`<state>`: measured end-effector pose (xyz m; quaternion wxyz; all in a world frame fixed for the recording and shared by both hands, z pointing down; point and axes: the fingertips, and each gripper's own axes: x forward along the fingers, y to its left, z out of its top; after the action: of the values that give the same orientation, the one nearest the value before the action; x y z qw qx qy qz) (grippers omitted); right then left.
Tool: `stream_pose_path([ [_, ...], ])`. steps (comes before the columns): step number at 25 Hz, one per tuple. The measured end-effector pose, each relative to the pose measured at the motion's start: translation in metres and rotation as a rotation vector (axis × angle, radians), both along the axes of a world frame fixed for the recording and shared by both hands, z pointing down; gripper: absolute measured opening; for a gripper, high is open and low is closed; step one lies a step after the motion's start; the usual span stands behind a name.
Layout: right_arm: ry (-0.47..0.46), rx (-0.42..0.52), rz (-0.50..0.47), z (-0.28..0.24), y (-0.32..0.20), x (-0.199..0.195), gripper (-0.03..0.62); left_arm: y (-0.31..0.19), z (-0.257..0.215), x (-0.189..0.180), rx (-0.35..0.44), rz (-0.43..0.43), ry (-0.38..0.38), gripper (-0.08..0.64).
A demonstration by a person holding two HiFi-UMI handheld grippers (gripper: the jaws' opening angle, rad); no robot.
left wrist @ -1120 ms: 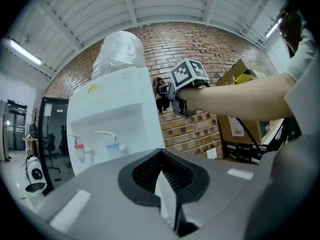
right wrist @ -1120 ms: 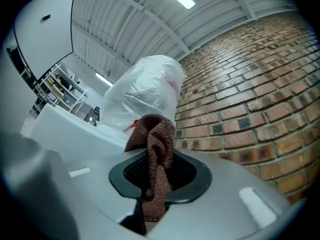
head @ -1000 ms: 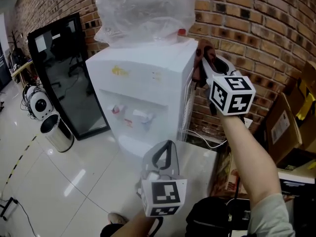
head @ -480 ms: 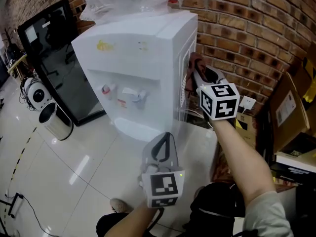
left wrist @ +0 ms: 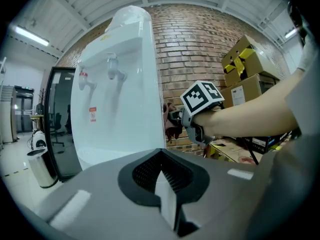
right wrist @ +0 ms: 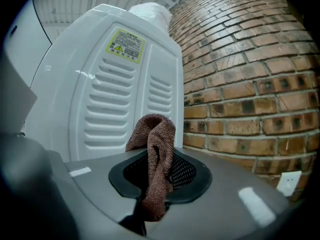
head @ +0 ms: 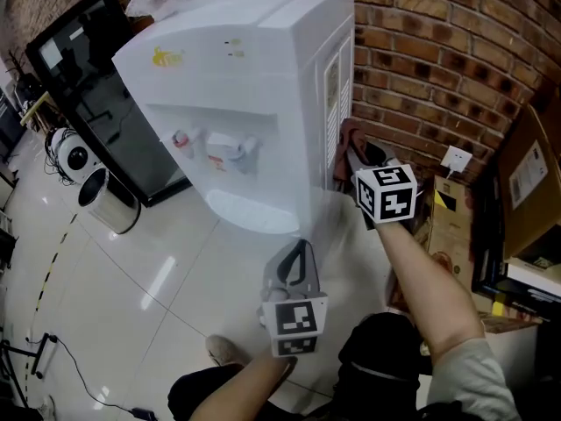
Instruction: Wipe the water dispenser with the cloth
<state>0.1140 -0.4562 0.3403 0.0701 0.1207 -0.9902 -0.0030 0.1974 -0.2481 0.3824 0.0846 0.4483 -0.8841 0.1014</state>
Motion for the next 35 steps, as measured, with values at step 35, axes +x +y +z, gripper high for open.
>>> stream_pose_path([
  [35, 0.495, -0.164, -0.049, 0.288, 0.0, 0.013, 0.091, -0.039, 0.099, 0.016, -0.11, 0.053, 0.113, 0.0],
])
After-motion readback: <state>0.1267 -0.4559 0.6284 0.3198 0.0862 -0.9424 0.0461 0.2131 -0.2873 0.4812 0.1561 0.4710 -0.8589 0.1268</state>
